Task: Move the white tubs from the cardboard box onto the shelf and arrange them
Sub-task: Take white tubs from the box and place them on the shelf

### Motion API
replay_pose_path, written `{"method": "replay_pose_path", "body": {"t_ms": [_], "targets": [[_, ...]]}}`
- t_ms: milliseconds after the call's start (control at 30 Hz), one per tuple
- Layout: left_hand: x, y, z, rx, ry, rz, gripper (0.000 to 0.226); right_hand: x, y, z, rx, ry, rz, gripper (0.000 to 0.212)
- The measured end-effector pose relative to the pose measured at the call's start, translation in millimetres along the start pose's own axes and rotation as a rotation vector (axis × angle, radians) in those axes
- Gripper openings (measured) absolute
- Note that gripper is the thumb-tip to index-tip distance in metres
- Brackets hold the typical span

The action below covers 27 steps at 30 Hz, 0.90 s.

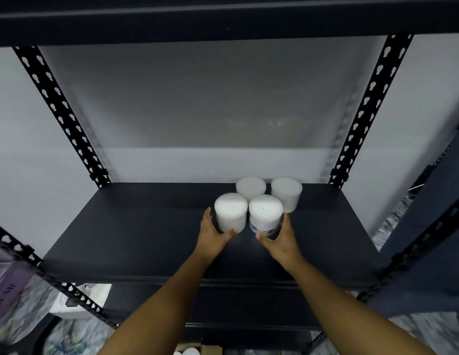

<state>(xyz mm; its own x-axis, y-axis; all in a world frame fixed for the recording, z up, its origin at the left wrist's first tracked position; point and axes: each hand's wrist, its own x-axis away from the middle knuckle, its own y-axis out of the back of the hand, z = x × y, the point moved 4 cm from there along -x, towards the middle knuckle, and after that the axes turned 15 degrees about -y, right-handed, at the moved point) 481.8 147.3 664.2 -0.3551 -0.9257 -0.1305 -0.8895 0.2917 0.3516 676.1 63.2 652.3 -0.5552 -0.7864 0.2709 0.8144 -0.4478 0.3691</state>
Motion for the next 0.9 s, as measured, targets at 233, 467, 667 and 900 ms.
{"method": "replay_pose_path", "body": {"t_ms": [233,467,667,900], "targets": [[47.8,37.9,3.6,-0.096,-0.053,0.111,0.083,63.4,-32.2,2.0,0.011,-0.083,-0.061,0.094],[108.7,84.9,21.9,-0.213,-0.154,0.226,0.057,143.9,-79.2,-6.8,0.262,-0.093,-0.06,0.064],[167.5,108.4,59.8,-0.394,-0.213,0.331,0.051,199.2,-120.4,-39.3,0.404,-0.091,-0.01,0.061],[235.7,138.1,106.8,-0.524,-0.074,0.424,0.05,251.2,-156.2,-85.2,0.525,-0.16,0.159,0.064]]}}
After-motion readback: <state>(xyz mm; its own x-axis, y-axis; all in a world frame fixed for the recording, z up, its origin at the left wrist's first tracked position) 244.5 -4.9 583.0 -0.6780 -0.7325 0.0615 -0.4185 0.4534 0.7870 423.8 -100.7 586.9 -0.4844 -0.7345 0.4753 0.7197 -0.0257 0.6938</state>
